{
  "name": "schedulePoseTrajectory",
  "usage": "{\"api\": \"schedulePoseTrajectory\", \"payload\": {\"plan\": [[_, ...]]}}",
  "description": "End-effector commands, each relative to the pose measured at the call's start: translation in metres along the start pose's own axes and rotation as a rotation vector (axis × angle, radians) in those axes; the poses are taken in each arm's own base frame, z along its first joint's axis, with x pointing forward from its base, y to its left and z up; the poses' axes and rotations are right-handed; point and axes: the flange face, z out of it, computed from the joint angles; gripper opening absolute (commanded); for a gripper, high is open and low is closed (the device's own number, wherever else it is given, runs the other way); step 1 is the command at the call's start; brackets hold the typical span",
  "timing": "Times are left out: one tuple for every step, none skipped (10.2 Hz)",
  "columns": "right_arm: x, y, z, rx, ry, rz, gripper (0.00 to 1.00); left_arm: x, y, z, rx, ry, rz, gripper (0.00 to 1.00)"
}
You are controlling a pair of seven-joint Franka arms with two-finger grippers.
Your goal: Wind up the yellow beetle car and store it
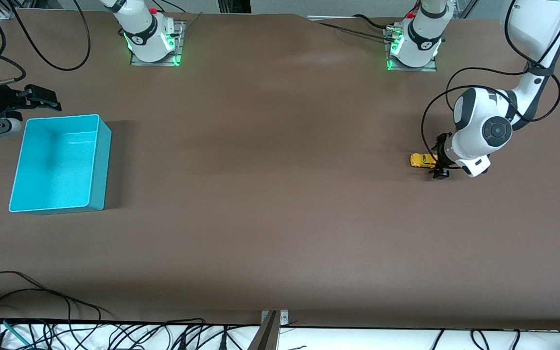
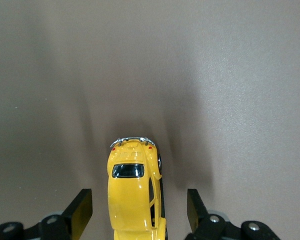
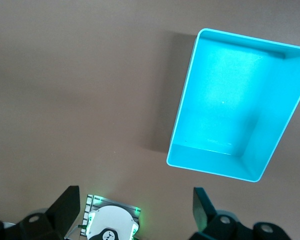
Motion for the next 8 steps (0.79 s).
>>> {"api": "schedulePoseTrajectory", "payload": {"plan": [[0.0, 0.003, -0.004, 0.004, 0.004, -0.012, 1.0, -0.005, 0.0, 0.007, -0.002, 0.014, 0.004, 0.81], [0.002, 0.004, -0.002, 0.005, 0.001, -0.01, 1.0, -0.005, 0.0, 0.008, -0.005, 0.013, 0.004, 0.67], [0.003, 0.004, -0.002, 0.005, 0.001, -0.01, 1.0, -0.005, 0.0, 0.008, -0.005, 0.013, 0.004, 0.45], [0.003, 0.004, -0.002, 0.007, 0.0, -0.012, 1.0, -0.006, 0.001, 0.006, -0.009, 0.014, 0.007, 0.23], [0.003, 0.003, -0.002, 0.003, -0.001, -0.013, 1.0, -0.009, 0.002, 0.004, -0.012, 0.017, 0.013, 0.2], [0.004, 0.002, -0.002, 0.003, -0.001, -0.014, 1.0, -0.01, 0.004, 0.0, -0.019, 0.019, 0.017, 0.1], [0.004, 0.002, -0.002, 0.003, -0.001, -0.014, 1.0, -0.019, 0.009, -0.011, -0.034, 0.026, 0.033, 0.0], [0.004, 0.001, -0.002, 0.001, -0.002, -0.017, 1.0, -0.031, 0.013, -0.018, -0.047, 0.03, 0.044, 0.0]]}}
